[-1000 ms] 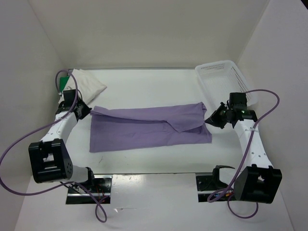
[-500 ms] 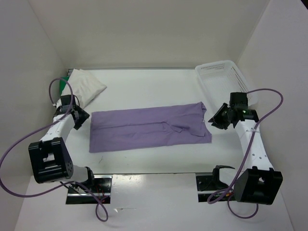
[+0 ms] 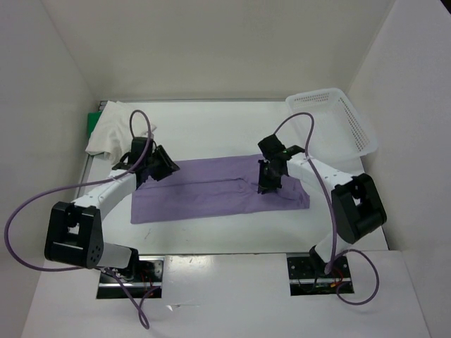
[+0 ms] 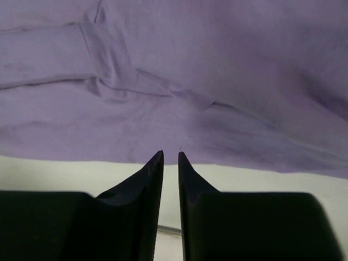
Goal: Fold and stack the t-shirts
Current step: Fold the other side of the tshirt into a rectangle
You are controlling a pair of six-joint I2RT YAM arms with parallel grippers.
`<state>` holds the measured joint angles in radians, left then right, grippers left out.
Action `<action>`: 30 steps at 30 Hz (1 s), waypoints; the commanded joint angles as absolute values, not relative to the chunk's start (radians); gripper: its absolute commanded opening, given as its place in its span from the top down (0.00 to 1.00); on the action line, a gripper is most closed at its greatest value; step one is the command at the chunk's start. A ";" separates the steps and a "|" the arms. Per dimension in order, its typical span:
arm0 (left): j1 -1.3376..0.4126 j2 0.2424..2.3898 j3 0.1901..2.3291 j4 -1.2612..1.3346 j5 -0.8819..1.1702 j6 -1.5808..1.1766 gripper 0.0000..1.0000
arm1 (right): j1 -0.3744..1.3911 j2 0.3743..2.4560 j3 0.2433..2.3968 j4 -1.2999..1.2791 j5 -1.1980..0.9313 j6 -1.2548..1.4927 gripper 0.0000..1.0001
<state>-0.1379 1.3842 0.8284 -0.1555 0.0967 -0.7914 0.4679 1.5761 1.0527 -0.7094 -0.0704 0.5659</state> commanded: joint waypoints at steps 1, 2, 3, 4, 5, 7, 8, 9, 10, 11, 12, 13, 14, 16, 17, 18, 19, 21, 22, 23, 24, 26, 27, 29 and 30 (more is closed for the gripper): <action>-0.160 1.353 0.773 -0.103 0.136 -0.808 0.53 | 0.477 1.609 1.052 -0.617 -0.002 0.545 0.77; -0.175 1.353 0.764 -0.103 0.137 -0.808 0.53 | 0.477 1.636 1.052 -0.608 0.023 0.545 0.75; -0.186 1.353 0.749 -0.103 0.137 -0.808 0.53 | 0.491 1.650 1.052 -0.607 0.023 0.545 0.75; -0.186 1.344 0.749 -0.092 0.137 -0.808 0.53 | 0.502 1.663 1.064 -0.597 0.035 0.535 0.75; -0.186 1.344 0.738 -0.092 0.137 -0.808 0.53 | 0.502 1.687 1.065 -0.597 0.058 0.535 0.74; -0.195 1.344 0.738 -0.092 0.137 -0.808 0.53 | 0.502 1.700 1.065 -0.586 0.069 0.535 0.72; -0.195 1.344 0.738 -0.092 0.137 -0.808 0.53 | 0.502 1.700 1.065 -0.574 0.069 0.535 0.72; -0.195 1.344 0.738 -0.092 0.137 -0.808 0.53 | 0.502 1.700 1.065 -0.574 0.080 0.535 0.71; -0.195 1.344 0.738 -0.092 0.137 -0.808 0.54 | 0.502 1.713 1.065 -0.562 0.080 0.535 0.71; -0.195 1.344 0.738 -0.092 0.137 -0.808 0.54 | 0.502 1.713 1.074 -0.561 0.080 0.535 0.71; -0.195 1.344 0.738 -0.092 0.137 -0.808 0.54 | 0.502 1.726 1.074 -0.561 0.080 0.535 0.71; -0.195 1.344 0.729 -0.092 0.137 -0.808 0.54 | 0.502 1.726 1.074 -0.561 0.080 0.535 0.71; -0.195 1.344 0.729 -0.092 0.137 -0.808 0.54 | 0.502 1.726 1.083 -0.561 0.092 0.535 0.71; -0.195 1.344 0.729 -0.092 0.137 -0.818 0.54 | 0.502 1.726 1.083 -0.561 0.124 0.535 0.70; -0.195 1.344 0.729 -0.092 0.137 -0.818 0.54 | 0.502 1.726 1.083 -0.561 0.124 0.535 0.70; -0.195 1.344 0.729 -0.092 0.137 -0.818 0.54 | 0.502 1.726 1.083 -0.561 0.124 0.535 0.70; -0.195 1.344 0.729 -0.092 0.127 -0.818 0.54 | 0.502 1.735 1.083 -0.561 0.124 0.535 0.70; -0.195 1.344 0.729 -0.092 0.127 -0.818 0.54 | 0.502 1.746 1.083 -0.561 0.124 0.535 0.68; -0.195 1.344 0.729 -0.092 0.127 -0.818 0.54 | 0.502 1.756 1.083 -0.561 0.124 0.535 0.68; -0.195 1.344 0.729 -0.092 0.127 -0.818 0.54 | 0.502 1.756 1.083 -0.552 0.124 0.535 0.68; -0.195 1.344 0.729 -0.092 0.118 -0.818 0.54 | 0.502 1.756 1.083 -0.552 0.115 0.535 0.68; -0.195 1.344 0.729 -0.092 0.118 -0.827 0.54 | 0.502 1.756 1.083 -0.552 0.115 0.535 0.78; -0.195 1.344 0.729 -0.092 0.118 -0.827 0.54 | 0.502 1.756 1.083 -0.552 0.115 0.535 0.82; -0.195 1.344 0.719 -0.092 0.118 -0.827 0.54 | 0.502 1.732 1.095 -0.578 0.115 0.535 0.88; -0.195 1.344 0.719 -0.092 0.118 -0.827 0.54 | 0.502 1.723 1.104 -0.578 0.115 0.535 0.92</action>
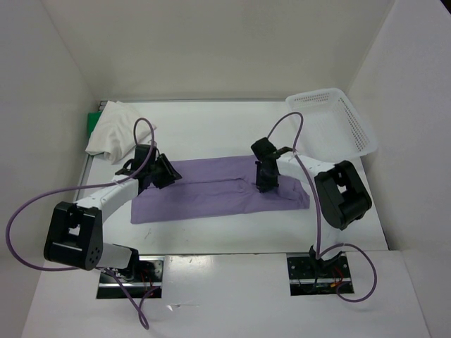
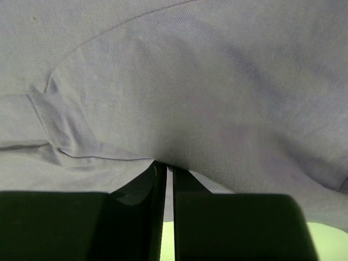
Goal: Fold and stack the t-shirts
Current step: Fold the other side of the tshirt into a rectangle
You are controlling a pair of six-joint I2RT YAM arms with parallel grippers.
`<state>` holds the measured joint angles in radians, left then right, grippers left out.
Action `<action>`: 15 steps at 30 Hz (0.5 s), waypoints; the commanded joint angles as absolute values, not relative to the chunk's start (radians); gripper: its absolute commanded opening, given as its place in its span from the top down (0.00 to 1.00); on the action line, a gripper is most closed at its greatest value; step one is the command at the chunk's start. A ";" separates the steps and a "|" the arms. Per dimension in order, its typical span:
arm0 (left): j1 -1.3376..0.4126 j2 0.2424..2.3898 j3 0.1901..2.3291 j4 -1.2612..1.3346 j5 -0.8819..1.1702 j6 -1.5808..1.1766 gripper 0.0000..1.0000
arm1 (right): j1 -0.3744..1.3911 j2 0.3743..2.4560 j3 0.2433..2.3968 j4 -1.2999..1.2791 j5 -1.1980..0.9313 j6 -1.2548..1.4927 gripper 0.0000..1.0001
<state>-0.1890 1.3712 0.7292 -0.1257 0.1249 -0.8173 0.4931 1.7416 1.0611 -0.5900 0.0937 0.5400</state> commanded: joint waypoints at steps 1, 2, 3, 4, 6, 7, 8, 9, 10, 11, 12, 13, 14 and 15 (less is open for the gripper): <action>-0.195 1.344 0.719 -0.092 0.118 -0.827 0.54 | 0.502 1.703 1.114 -0.592 0.115 0.535 0.93; -0.195 1.344 0.719 -0.092 0.118 -0.827 0.54 | 0.502 1.692 1.114 -0.613 0.115 0.535 0.95; -0.195 1.344 0.719 -0.092 0.118 -0.827 0.54 | 0.502 1.680 1.123 -0.624 0.115 0.535 0.96; -0.195 1.344 0.719 -0.092 0.118 -0.827 0.54 | 0.502 1.658 1.123 -0.635 0.106 0.535 0.96; -0.195 1.344 0.719 -0.092 0.118 -0.827 0.54 | 0.502 1.649 1.132 -0.678 0.084 0.535 0.96; -0.195 1.344 0.730 -0.092 0.118 -0.827 0.54 | 0.502 1.640 1.141 -0.696 0.062 0.535 0.96; -0.195 1.335 0.730 -0.092 0.118 -0.827 0.54 | 0.502 1.631 1.141 -0.712 0.045 0.535 0.96; -0.195 1.335 0.730 -0.092 0.118 -0.827 0.54 | 0.502 1.631 1.141 -0.733 0.029 0.535 0.96; -0.195 1.335 0.739 -0.101 0.118 -0.827 0.54 | 0.502 1.620 1.141 -0.742 -0.004 0.535 0.96; -0.195 1.335 0.739 -0.101 0.118 -0.827 0.54 | 0.502 1.608 1.141 -0.742 -0.020 0.535 0.96; -0.195 1.335 0.739 -0.101 0.118 -0.827 0.54 | 0.502 1.608 1.141 -0.755 -0.035 0.535 0.96; -0.195 1.335 0.739 -0.101 0.118 -0.827 0.54 | 0.502 1.597 1.141 -0.767 -0.064 0.535 0.98; -0.195 1.335 0.748 -0.101 0.118 -0.827 0.54 | 0.502 1.597 1.141 -0.767 -0.084 0.535 0.98; -0.195 1.335 0.749 -0.101 0.118 -0.827 0.54 | 0.502 1.588 1.141 -0.779 -0.104 0.535 0.99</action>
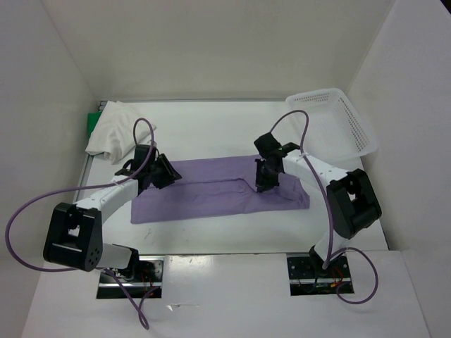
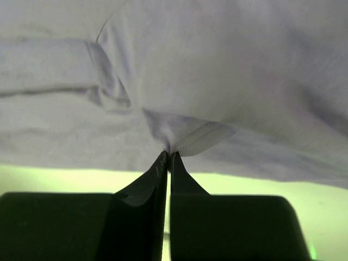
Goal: Fold and stack the t-shirts
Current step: Fold the other side of the tshirt into a rectangle
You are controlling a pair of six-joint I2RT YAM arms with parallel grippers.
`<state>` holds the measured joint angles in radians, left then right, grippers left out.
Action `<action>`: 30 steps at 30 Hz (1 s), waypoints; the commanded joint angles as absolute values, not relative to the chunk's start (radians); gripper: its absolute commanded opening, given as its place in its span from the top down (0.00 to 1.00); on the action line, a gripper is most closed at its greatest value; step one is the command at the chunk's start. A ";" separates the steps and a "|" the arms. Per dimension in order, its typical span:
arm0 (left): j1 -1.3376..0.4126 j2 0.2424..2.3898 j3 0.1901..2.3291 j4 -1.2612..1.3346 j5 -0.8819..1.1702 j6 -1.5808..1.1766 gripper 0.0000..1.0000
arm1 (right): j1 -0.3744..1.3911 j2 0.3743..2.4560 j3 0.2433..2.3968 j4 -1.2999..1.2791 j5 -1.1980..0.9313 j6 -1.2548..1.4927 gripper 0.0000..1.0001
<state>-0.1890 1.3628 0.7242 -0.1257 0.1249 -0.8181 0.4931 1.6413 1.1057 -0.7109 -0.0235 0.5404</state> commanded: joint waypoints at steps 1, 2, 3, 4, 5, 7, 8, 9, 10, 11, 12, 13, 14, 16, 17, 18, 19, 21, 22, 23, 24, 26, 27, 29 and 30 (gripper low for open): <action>-0.195 1.335 0.758 -0.101 0.118 -0.827 0.54 | 0.502 1.588 1.150 -0.779 -0.130 0.526 0.99; -0.195 1.335 0.758 -0.112 0.118 -0.827 0.54 | 0.502 1.588 1.150 -0.790 -0.143 0.526 0.99; -0.195 1.335 0.767 -0.112 0.118 -0.827 0.54 | 0.511 1.588 1.160 -0.799 -0.153 0.526 0.99; -0.195 1.335 0.767 -0.121 0.118 -0.827 0.54 | 0.511 1.588 1.160 -0.799 -0.164 0.526 0.99; -0.195 1.324 0.776 -0.121 0.118 -0.827 0.54 | 0.511 1.588 1.160 -0.799 -0.184 0.526 0.99; -0.163 1.324 0.785 -0.130 0.127 -0.816 0.54 | 0.520 1.588 1.160 -0.799 -0.212 0.526 0.99; -0.153 1.315 0.799 -0.141 0.127 -0.807 0.54 | 0.520 1.588 1.151 -0.799 -0.236 0.526 0.99; -0.141 1.315 0.808 -0.141 0.127 -0.796 0.54 | 0.520 1.588 1.137 -0.775 -0.250 0.526 0.99; -0.141 1.315 0.824 -0.152 0.127 -0.796 0.54 | 0.520 1.588 1.137 -0.766 -0.265 0.526 0.99; -0.126 1.315 0.833 -0.152 0.127 -0.784 0.54 | 0.520 1.588 1.128 -0.765 -0.293 0.535 0.97; -0.117 1.315 0.842 -0.152 0.127 -0.772 0.54 | 0.520 1.588 1.127 -0.746 -0.293 0.549 0.94; -0.103 1.315 0.851 -0.162 0.136 -0.772 0.54 | 0.520 1.588 1.127 -0.735 -0.304 0.549 0.89; -0.103 1.315 0.864 -0.163 0.137 -0.772 0.54 | 0.520 1.588 1.127 -0.724 -0.304 0.560 0.71; -0.103 1.315 0.864 -0.163 0.146 -0.762 0.54 | 0.520 1.588 1.127 -0.741 -0.279 0.551 0.58; -0.103 1.315 0.864 -0.163 0.146 -0.762 0.54 | 0.520 1.588 1.137 -0.752 -0.262 0.551 0.56; -0.103 1.315 0.855 -0.163 0.146 -0.762 0.54 | 0.520 1.588 1.137 -0.762 -0.224 0.540 0.56; -0.103 1.315 0.854 -0.163 0.146 -0.762 0.54 | 0.511 1.569 1.137 -0.762 -0.210 0.540 0.56; -0.103 1.315 0.845 -0.153 0.156 -0.762 0.54 | 0.462 1.551 1.146 -0.772 -0.201 0.529 0.57; -0.103 1.315 0.845 -0.153 0.173 -0.762 0.54 | 0.442 1.542 1.146 -0.772 -0.192 0.529 0.60; -0.112 1.315 0.845 -0.141 0.173 -0.762 0.54 | 0.402 1.531 1.155 -0.758 -0.192 0.529 0.71; -0.124 1.331 0.854 -0.129 0.173 -0.762 0.54 | 0.385 1.531 1.155 -0.741 -0.180 0.529 0.77; -0.168 1.383 0.864 -0.104 0.184 -0.762 0.54 | 0.344 1.557 1.166 -0.681 -0.131 0.555 0.92; -0.184 1.408 0.873 -0.082 0.193 -0.775 0.54 | 0.344 1.578 1.176 -0.663 -0.105 0.574 1.00; -0.207 1.484 0.883 -0.057 0.193 -0.790 0.54 | 0.334 1.653 1.218 -0.625 0.024 0.600 1.00; -0.207 1.509 0.884 -0.031 0.207 -0.807 0.54 | 0.324 1.676 1.230 -0.588 0.073 0.609 1.00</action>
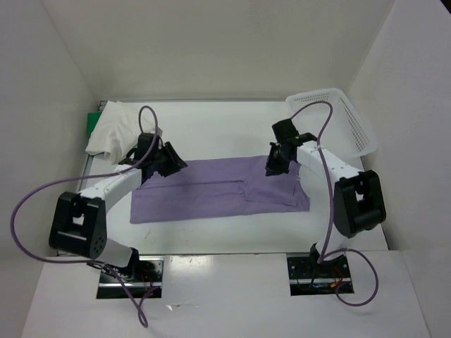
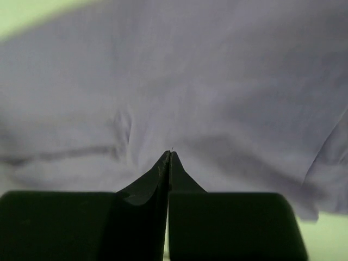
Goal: Fold and stack the t-shirts
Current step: Fold the other side of the tshirt into a rectangle
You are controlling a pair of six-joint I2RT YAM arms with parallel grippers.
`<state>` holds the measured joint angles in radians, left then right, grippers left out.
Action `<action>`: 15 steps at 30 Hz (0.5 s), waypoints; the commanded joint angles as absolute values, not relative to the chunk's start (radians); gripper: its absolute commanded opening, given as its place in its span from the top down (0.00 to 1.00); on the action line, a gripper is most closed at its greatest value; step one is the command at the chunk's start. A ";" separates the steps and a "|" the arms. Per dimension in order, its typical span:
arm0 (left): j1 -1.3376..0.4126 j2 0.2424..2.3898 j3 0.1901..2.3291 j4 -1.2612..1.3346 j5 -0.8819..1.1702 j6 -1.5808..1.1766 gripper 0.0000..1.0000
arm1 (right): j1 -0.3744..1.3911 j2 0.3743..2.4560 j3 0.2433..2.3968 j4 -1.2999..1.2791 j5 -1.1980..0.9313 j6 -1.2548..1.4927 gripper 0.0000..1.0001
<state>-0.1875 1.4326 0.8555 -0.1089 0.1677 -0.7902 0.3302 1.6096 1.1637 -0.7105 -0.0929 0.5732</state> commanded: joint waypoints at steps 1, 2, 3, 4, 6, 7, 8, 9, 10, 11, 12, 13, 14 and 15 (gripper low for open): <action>-0.207 1.534 0.897 -0.031 0.207 -0.818 0.54 | 0.315 1.699 1.250 -0.568 0.154 0.629 1.00; -0.207 1.573 0.908 -0.031 0.207 -0.818 0.54 | 0.302 1.738 1.250 -0.546 0.182 0.629 1.00; -0.207 1.591 0.917 -0.022 0.207 -0.818 0.54 | 0.275 1.753 1.259 -0.514 0.205 0.638 1.00; -0.196 1.604 0.928 -0.021 0.207 -0.818 0.54 | 0.261 1.770 1.269 -0.502 0.228 0.638 1.00; -0.142 1.637 0.928 0.004 0.230 -0.853 0.54 | 0.227 1.816 1.269 -0.476 0.279 0.638 0.97; -0.118 1.646 0.913 0.005 0.244 -0.865 0.54 | 0.227 1.830 1.282 -0.465 0.302 0.628 0.93; -0.095 1.655 0.894 0.018 0.268 -0.874 0.54 | 0.218 1.856 1.292 -0.456 0.363 0.627 0.93; -0.048 1.670 0.885 0.018 0.278 -0.888 0.54 | 0.218 1.870 1.292 -0.443 0.389 0.618 0.91; -0.026 1.671 0.876 0.018 0.288 -0.888 0.54 | 0.207 1.885 1.308 -0.443 0.412 0.618 0.91; -0.005 1.681 0.867 0.018 0.297 -0.888 0.54 | 0.195 1.899 1.308 -0.443 0.467 0.618 0.91; 0.033 1.681 0.853 0.018 0.307 -0.888 0.54 | 0.195 1.908 1.308 -0.427 0.492 0.618 0.91; 0.050 1.681 0.853 0.028 0.307 -0.888 0.54 | 0.186 1.923 1.308 -0.411 0.508 0.603 0.91; 0.066 1.681 0.841 0.028 0.307 -0.888 0.54 | 0.186 1.933 1.319 -0.400 0.534 0.592 0.93; 0.081 1.681 0.841 0.028 0.307 -0.888 0.54 | 0.186 1.957 1.331 -0.400 0.544 0.592 0.93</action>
<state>0.0528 1.6711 0.8589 -0.0139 0.2672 -0.8719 0.1890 1.9244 1.2671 -0.4839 0.3969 0.6083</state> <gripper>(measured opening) 0.458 0.077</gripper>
